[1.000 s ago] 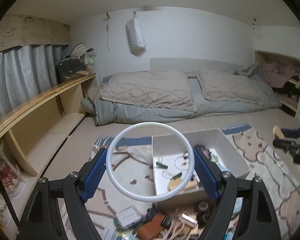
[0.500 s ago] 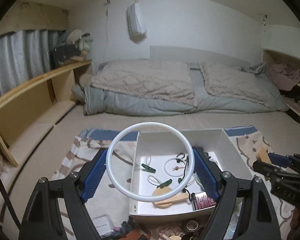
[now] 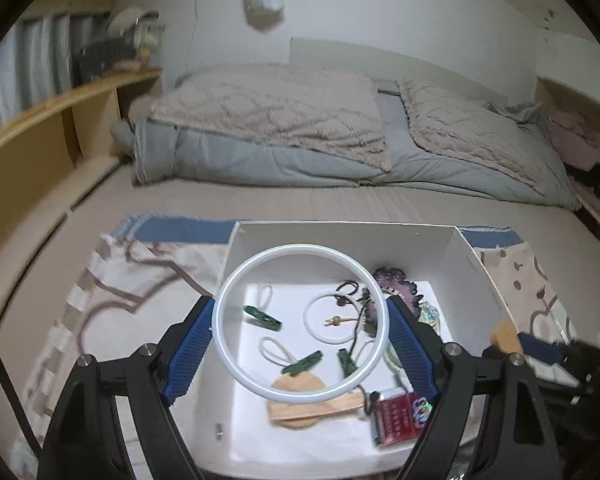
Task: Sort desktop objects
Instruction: 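Carry the ring and bamboo card with both tools over the white box, then open both tools to drop the ring and bamboo card into the box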
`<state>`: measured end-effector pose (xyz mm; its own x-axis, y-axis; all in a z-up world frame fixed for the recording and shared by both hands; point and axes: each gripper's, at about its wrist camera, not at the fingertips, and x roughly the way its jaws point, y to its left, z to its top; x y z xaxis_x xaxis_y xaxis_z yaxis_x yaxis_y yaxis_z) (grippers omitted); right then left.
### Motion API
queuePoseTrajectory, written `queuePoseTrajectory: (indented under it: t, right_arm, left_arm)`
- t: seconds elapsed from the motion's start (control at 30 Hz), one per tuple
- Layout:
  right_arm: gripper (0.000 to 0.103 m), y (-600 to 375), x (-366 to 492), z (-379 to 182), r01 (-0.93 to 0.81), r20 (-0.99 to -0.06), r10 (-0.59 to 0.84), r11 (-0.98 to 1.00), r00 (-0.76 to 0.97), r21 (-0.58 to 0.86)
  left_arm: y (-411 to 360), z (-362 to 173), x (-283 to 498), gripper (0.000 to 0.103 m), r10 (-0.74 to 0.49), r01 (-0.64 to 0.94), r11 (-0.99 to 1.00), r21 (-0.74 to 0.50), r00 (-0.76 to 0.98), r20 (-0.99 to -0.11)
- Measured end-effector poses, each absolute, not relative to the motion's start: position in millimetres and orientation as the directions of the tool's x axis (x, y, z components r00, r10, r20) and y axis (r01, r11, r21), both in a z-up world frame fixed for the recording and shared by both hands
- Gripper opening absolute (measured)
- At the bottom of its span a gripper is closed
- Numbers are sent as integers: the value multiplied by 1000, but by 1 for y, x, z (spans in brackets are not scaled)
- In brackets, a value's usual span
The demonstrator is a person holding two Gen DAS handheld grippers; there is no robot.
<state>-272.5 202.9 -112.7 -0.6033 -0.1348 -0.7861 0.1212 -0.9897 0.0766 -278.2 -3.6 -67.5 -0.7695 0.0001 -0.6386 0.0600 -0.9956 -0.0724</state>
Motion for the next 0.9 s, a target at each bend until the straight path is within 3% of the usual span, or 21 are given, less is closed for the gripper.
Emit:
queuePoseTrajectory:
  t: [0.67, 0.77, 0.9]
  right_arm:
    - [46, 184, -298, -130, 138, -806, -170, -984, -566, 111]
    - [46, 187, -299, -131, 131, -808, -171, -984, -564, 117]
    - [46, 189, -300, -132, 129, -809, -168, -985, -564, 115]
  left_arm:
    - [19, -102, -333, 85, 21, 82, -990, -114, -713, -701]
    - [16, -107, -338, 95, 26, 95, -987, -130, -700, -714]
    - [14, -108, -339, 95, 17, 100, -988, -120, -696, -718]
